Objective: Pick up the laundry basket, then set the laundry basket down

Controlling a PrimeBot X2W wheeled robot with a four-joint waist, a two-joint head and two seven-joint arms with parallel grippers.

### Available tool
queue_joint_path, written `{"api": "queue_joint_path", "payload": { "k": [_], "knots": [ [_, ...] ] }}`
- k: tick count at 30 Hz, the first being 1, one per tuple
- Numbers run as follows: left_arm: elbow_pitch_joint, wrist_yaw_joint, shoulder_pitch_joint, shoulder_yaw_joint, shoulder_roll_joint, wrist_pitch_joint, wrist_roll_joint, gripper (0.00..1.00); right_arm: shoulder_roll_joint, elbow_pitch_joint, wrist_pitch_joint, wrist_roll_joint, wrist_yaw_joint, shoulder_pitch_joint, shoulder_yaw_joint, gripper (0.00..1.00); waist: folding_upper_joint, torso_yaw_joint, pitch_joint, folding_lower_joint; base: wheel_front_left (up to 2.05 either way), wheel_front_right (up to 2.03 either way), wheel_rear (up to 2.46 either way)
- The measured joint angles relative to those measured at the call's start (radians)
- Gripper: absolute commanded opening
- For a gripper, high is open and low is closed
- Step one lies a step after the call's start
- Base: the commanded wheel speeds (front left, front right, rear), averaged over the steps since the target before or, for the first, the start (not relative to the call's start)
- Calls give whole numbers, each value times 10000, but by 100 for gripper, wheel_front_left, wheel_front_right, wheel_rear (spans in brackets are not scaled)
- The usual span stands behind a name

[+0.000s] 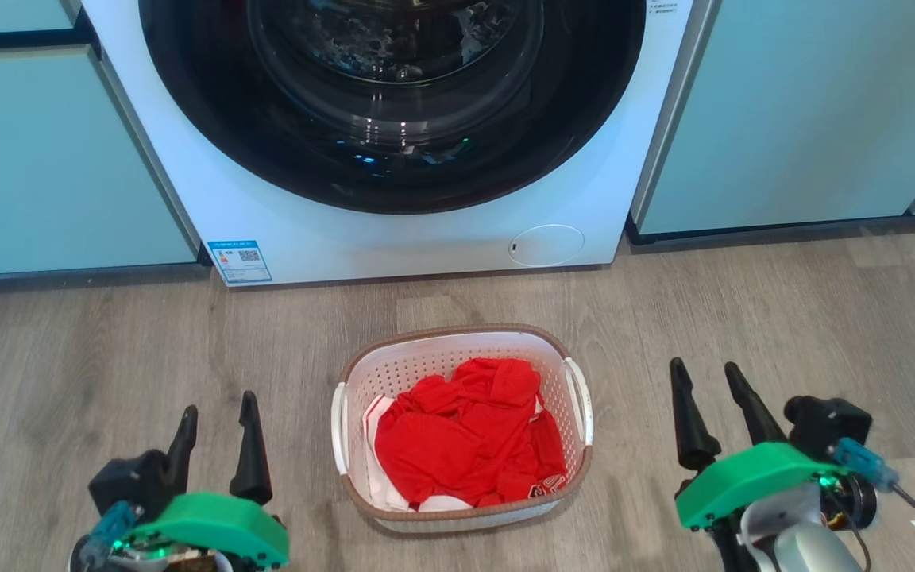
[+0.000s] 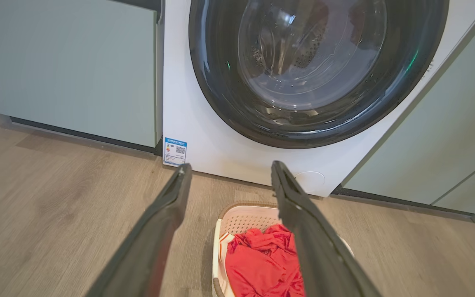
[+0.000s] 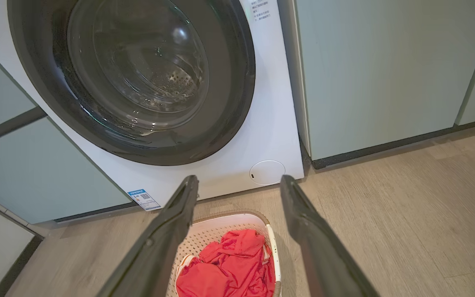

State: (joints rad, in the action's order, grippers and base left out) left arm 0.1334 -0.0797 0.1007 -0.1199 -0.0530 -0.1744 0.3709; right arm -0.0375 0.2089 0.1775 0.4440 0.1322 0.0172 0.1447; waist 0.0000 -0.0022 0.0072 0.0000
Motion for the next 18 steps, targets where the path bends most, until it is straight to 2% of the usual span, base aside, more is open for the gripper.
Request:
{"api": "queue_joint_path", "payload": {
  "k": [18],
  "knots": [
    [-46,-12,67,-8,12,-562,-1988,100,-27,-86,506,-2057,0,0,391,100,0,-29,62,0,0,0,0]
  ]
}}
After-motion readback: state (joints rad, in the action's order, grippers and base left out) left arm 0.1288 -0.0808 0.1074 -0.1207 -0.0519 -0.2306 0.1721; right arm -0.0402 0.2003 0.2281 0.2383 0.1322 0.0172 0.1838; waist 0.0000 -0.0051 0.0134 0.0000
